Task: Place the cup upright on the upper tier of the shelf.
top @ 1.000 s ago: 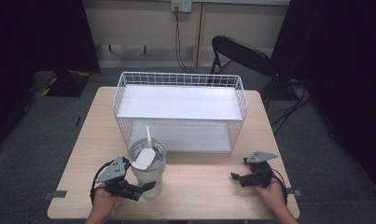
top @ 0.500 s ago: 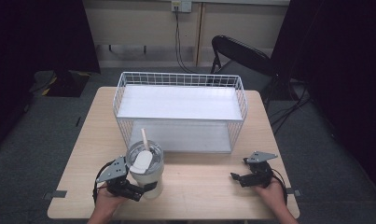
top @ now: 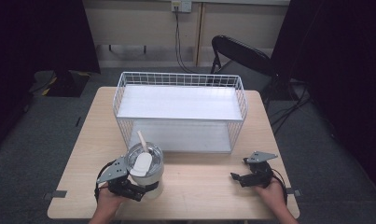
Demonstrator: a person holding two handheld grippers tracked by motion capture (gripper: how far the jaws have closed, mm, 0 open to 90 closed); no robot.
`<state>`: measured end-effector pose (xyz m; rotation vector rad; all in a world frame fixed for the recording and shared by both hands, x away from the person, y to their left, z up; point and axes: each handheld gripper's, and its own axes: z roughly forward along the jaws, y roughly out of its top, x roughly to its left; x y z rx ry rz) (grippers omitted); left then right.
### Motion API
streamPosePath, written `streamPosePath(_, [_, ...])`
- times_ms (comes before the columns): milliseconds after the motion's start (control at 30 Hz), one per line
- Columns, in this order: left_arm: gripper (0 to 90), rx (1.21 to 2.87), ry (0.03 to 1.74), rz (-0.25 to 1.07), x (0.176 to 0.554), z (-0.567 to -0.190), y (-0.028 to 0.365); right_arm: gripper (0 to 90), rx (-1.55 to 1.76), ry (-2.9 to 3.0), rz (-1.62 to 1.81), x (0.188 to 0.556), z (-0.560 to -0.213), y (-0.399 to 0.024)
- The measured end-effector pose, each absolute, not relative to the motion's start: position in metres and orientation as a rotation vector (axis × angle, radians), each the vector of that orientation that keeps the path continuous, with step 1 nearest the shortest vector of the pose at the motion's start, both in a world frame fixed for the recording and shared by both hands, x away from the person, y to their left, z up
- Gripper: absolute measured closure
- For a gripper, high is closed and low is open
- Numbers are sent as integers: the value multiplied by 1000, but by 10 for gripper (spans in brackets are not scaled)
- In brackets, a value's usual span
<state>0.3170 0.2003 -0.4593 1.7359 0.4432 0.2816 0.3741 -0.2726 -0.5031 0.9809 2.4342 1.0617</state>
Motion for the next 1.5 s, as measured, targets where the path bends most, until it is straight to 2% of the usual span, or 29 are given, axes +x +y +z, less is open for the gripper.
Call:
streamPosePath(467, [79, 1649, 493, 336, 321, -423, 217, 135, 982, 2434, 1062, 374, -503, -273])
streamPosePath(1500, [79, 1607, 536, 371, 348, -361, 211, 135, 982, 2434, 1061, 374, -503, -273])
